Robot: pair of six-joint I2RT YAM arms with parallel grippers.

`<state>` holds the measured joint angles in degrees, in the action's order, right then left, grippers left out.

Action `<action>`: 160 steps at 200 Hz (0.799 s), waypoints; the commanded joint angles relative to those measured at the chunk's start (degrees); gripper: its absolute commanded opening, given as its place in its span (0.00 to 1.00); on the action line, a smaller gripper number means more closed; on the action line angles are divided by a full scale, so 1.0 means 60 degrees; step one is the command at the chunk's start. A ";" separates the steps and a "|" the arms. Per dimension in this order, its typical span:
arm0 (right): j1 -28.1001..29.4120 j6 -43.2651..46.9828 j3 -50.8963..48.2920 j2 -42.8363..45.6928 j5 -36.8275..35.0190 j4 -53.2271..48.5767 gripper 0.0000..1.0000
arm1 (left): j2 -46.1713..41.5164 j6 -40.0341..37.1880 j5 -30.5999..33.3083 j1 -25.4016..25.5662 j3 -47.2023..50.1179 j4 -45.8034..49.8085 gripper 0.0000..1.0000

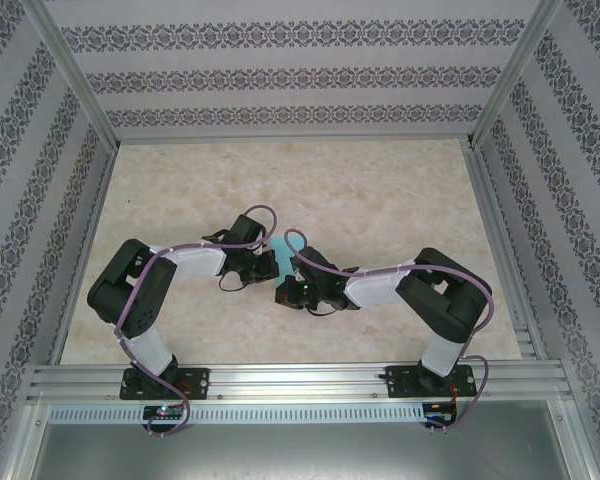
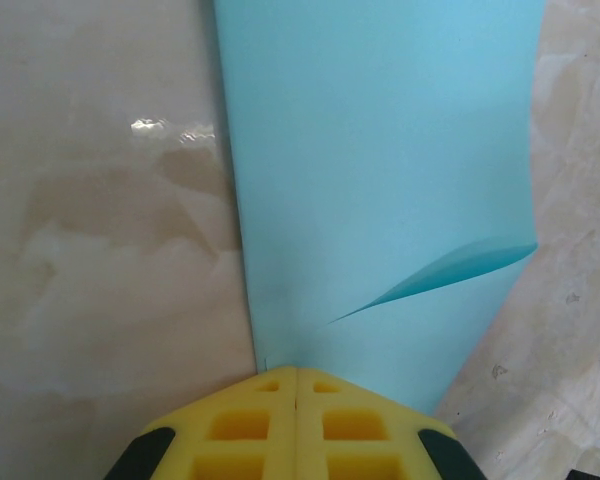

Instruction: Fold a paper plane with a square sheet of paper (pick it up from the middle)

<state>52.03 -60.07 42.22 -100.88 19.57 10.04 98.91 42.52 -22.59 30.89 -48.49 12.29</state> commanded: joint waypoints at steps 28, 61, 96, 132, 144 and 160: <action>0.0015 0.0094 0.0229 -0.0210 -0.0106 -0.0139 0.00 | 0.0213 -0.0112 0.0816 0.0057 0.0176 0.0499 0.00; -0.0205 0.0229 -0.0023 0.0824 -0.0287 0.0232 0.00 | 0.0205 -0.0120 0.0806 0.0052 0.0138 0.0544 0.00; -0.0807 0.0509 -0.0171 0.0975 -0.0263 -0.0030 0.00 | 0.0214 -0.0150 0.0818 0.0053 0.0098 0.0576 0.00; -0.1039 0.0696 0.0117 0.0552 -0.0228 -0.0328 0.00 | 0.0214 -0.0177 0.0789 0.0052 0.0035 0.0602 0.00; -0.1096 0.0669 0.0170 0.0364 -0.0230 -0.0357 0.00 | 0.0223 -0.0188 0.0764 0.0054 0.0007 0.0603 0.00; -0.1138 0.0656 0.0247 0.0100 -0.0319 -0.0421 0.00 | 0.0228 -0.0244 0.0746 0.0062 -0.0082 0.0650 0.00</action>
<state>45.95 -57.28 42.39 -97.73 18.96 8.95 98.91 42.48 -22.57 30.89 -48.60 12.38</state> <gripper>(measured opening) 0.049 0.058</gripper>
